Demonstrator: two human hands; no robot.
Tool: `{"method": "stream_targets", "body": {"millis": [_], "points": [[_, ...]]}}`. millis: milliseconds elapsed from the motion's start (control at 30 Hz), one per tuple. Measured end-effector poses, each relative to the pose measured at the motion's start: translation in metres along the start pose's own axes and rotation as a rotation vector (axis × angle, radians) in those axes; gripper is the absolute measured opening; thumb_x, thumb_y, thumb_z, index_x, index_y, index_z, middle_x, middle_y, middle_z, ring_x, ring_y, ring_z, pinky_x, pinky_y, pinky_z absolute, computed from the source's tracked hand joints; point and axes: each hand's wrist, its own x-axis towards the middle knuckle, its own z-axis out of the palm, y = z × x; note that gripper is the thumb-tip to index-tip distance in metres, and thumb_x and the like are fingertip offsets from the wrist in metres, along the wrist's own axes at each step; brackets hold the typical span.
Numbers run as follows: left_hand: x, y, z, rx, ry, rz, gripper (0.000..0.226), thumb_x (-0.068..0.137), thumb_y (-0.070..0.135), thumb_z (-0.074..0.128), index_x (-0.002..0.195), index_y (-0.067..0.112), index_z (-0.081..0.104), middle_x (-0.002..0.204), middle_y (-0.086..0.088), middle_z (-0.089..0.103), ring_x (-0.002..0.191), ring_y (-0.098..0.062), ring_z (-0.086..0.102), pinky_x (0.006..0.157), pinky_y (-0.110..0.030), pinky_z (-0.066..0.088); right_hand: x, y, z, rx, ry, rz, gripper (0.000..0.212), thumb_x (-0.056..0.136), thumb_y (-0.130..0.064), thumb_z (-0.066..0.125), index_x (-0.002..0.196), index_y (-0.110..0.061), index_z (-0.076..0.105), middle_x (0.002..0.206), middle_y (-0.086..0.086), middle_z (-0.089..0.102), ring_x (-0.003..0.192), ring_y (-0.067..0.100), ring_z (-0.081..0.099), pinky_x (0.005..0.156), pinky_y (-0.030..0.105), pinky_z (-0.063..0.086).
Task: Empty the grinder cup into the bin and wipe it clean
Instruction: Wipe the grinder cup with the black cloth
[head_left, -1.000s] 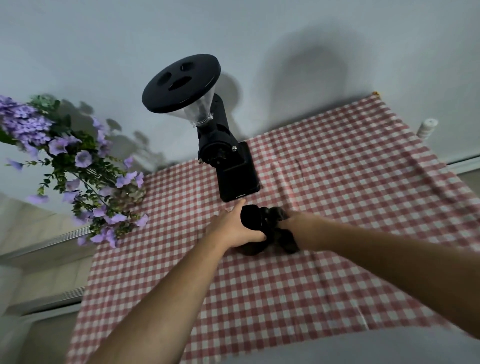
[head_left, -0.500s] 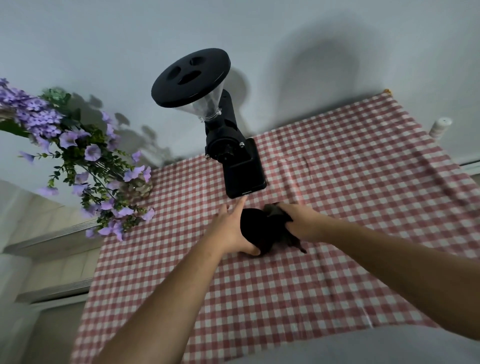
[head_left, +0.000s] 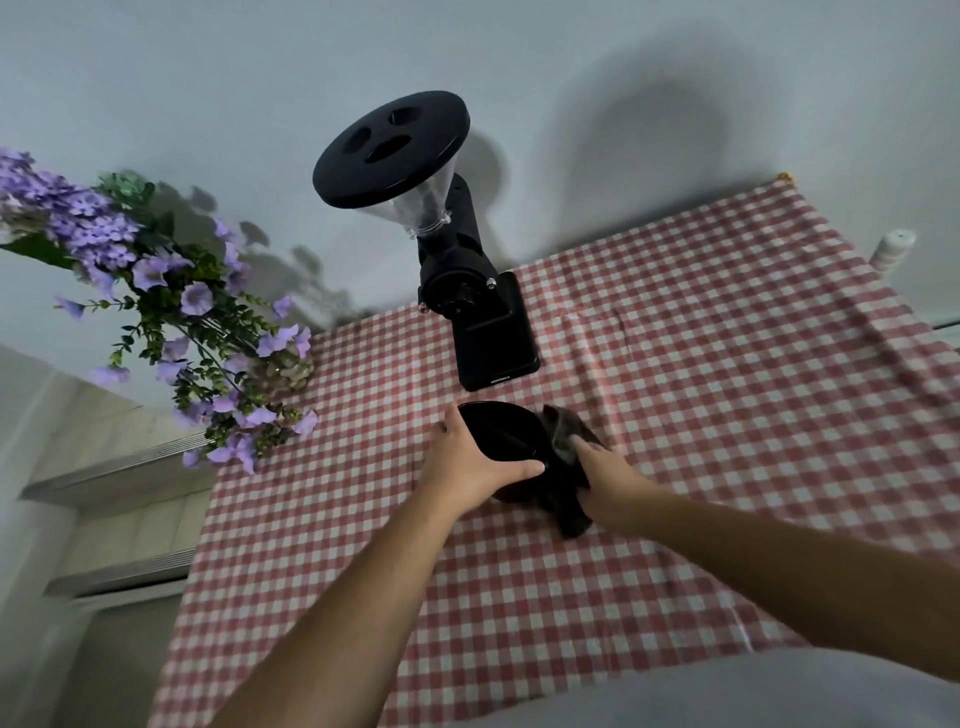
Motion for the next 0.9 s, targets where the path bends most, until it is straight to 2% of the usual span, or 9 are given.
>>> {"method": "stream_targets", "body": {"millis": [100, 233, 333, 400, 467, 567, 633, 767, 900], "points": [[0.003, 0.002, -0.002, -0.016, -0.031, 0.057, 0.113, 0.053, 0.054, 0.088, 0.144, 0.021, 0.029, 0.14, -0.002, 0.045, 0.127, -0.024, 0.046, 0.097, -0.043, 0.049, 0.02, -0.007, -0.024, -0.025, 0.047, 0.015, 0.035, 0.089, -0.002, 0.047, 0.12, -0.017, 0.05, 0.097, -0.004, 0.057, 0.086, 0.011, 0.059, 0.059, 0.017, 0.046], [0.006, 0.004, -0.013, 0.009, -0.117, 0.19, 0.099, 0.053, 0.051, 0.088, 0.137, 0.027, 0.041, 0.135, 0.004, 0.049, 0.126, -0.022, 0.046, 0.098, -0.044, 0.048, 0.02, -0.022, -0.031, 0.18, 0.259, -0.002, 0.024, 0.09, -0.001, 0.042, 0.105, -0.018, 0.049, 0.095, -0.004, 0.057, 0.089, 0.016, 0.059, 0.069, 0.025, 0.05], [0.009, -0.002, -0.021, 0.059, -0.185, 0.184, 0.12, 0.053, 0.047, 0.091, 0.148, 0.03, 0.02, 0.149, -0.001, 0.035, 0.131, -0.023, 0.039, 0.102, -0.042, 0.044, -0.002, -0.011, -0.012, 0.099, 0.148, -0.045, 0.02, 0.09, -0.002, 0.044, 0.102, -0.016, 0.05, 0.1, 0.002, 0.057, 0.089, 0.018, 0.058, 0.075, 0.029, 0.053], [0.008, -0.003, -0.019, 0.084, -0.176, 0.181, 0.129, 0.053, 0.052, 0.089, 0.152, 0.032, 0.009, 0.156, -0.001, 0.023, 0.137, -0.025, 0.032, 0.105, -0.042, 0.04, 0.001, -0.004, -0.026, 0.029, 0.063, -0.007, 0.019, 0.089, -0.003, 0.046, 0.1, -0.016, 0.054, 0.093, 0.002, 0.059, 0.081, 0.015, 0.06, 0.063, 0.023, 0.052], [0.002, 0.002, -0.009, 0.031, -0.076, 0.115, 0.128, 0.052, 0.061, 0.085, 0.151, 0.033, 0.01, 0.155, -0.003, 0.024, 0.136, -0.027, 0.034, 0.104, -0.048, 0.041, 0.016, -0.006, -0.051, -0.038, -0.005, 0.045, 0.021, 0.089, -0.005, 0.048, 0.101, -0.018, 0.059, 0.085, -0.002, 0.06, 0.075, 0.011, 0.06, 0.052, 0.018, 0.045], [-0.006, 0.007, 0.012, 0.087, 0.061, 0.023, 0.132, 0.049, 0.068, 0.082, 0.148, 0.033, 0.003, 0.152, -0.008, 0.025, 0.132, -0.032, 0.037, 0.1, -0.051, 0.044, 0.033, -0.02, -0.066, 0.015, 0.113, -0.001, 0.024, 0.089, -0.007, 0.047, 0.089, -0.029, 0.056, 0.079, -0.006, 0.06, 0.069, 0.011, 0.06, 0.049, 0.014, 0.04], [-0.005, 0.008, 0.016, 0.129, 0.084, 0.009, 0.132, 0.05, 0.064, 0.084, 0.148, 0.032, 0.001, 0.151, -0.011, 0.026, 0.129, -0.033, 0.041, 0.097, -0.05, 0.046, 0.04, -0.026, -0.057, 0.049, 0.143, -0.07, 0.027, 0.09, -0.006, 0.045, 0.094, -0.029, 0.057, 0.083, -0.007, 0.061, 0.076, 0.014, 0.061, 0.058, 0.017, 0.043], [0.005, 0.003, 0.0, 0.129, 0.005, 0.131, 0.121, 0.05, 0.051, 0.087, 0.144, 0.034, 0.012, 0.146, -0.007, 0.029, 0.121, -0.028, 0.046, 0.092, -0.045, 0.05, 0.035, -0.015, -0.036, 0.051, 0.054, -0.034, 0.031, 0.092, -0.004, 0.041, 0.115, -0.017, 0.057, 0.1, 0.004, 0.062, 0.087, 0.02, 0.061, 0.069, 0.026, 0.052], [0.014, -0.01, -0.024, 0.193, -0.164, 0.295, 0.127, 0.053, 0.037, 0.091, 0.148, 0.038, 0.007, 0.154, 0.009, 0.016, 0.133, -0.021, 0.035, 0.099, -0.043, 0.047, 0.023, 0.001, -0.044, -0.175, -0.212, 0.03, 0.019, 0.091, -0.004, 0.046, 0.099, -0.017, 0.058, 0.094, 0.001, 0.056, 0.078, 0.013, 0.058, 0.056, 0.017, 0.044]]}}
